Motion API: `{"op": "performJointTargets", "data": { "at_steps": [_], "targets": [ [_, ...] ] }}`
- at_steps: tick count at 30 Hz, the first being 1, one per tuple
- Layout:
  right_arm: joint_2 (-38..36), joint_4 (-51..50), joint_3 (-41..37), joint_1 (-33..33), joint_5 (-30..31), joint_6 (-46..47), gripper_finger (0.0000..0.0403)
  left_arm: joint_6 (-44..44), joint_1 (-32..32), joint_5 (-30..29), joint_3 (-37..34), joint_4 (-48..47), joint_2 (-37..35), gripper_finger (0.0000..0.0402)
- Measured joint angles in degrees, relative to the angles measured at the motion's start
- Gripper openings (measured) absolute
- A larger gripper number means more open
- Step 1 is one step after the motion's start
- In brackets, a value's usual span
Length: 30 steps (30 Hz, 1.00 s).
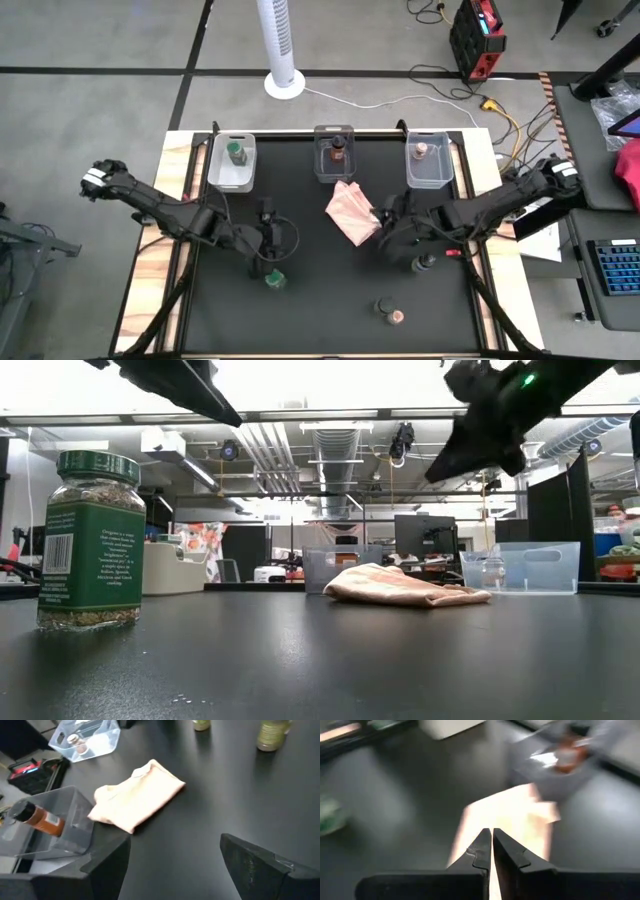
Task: Sort spices by type
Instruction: Put the bottom black seasoning bottle into the black bin
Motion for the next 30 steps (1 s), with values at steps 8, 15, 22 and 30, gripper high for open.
{"op": "performJointTargets", "data": {
  "at_steps": [8,15,22,30],
  "targets": [
    [2.5,-0.5,8.2,8.9,-11.6,-5.7,0.0009,0.0,-1.5,-0.1,-0.1,0.4,0.8,0.0291],
    [8.8,-21.2,22.3,15.7,-12.0,-2.7,0.0010,0.5,-1.5,-0.5,0.1,0.8,0.8,0.0291],
    [18.4,-35.5,33.6,19.1,-19.4,2.3,0.0041,0.6,-1.5,-3.7,0.1,0.6,0.8,0.0291],
    [26.0,-39.3,39.2,20.4,-30.3,11.5,0.0176,-0.7,-1.5,-3.6,0.1,0.6,0.8,0.0291]
  ]
}}
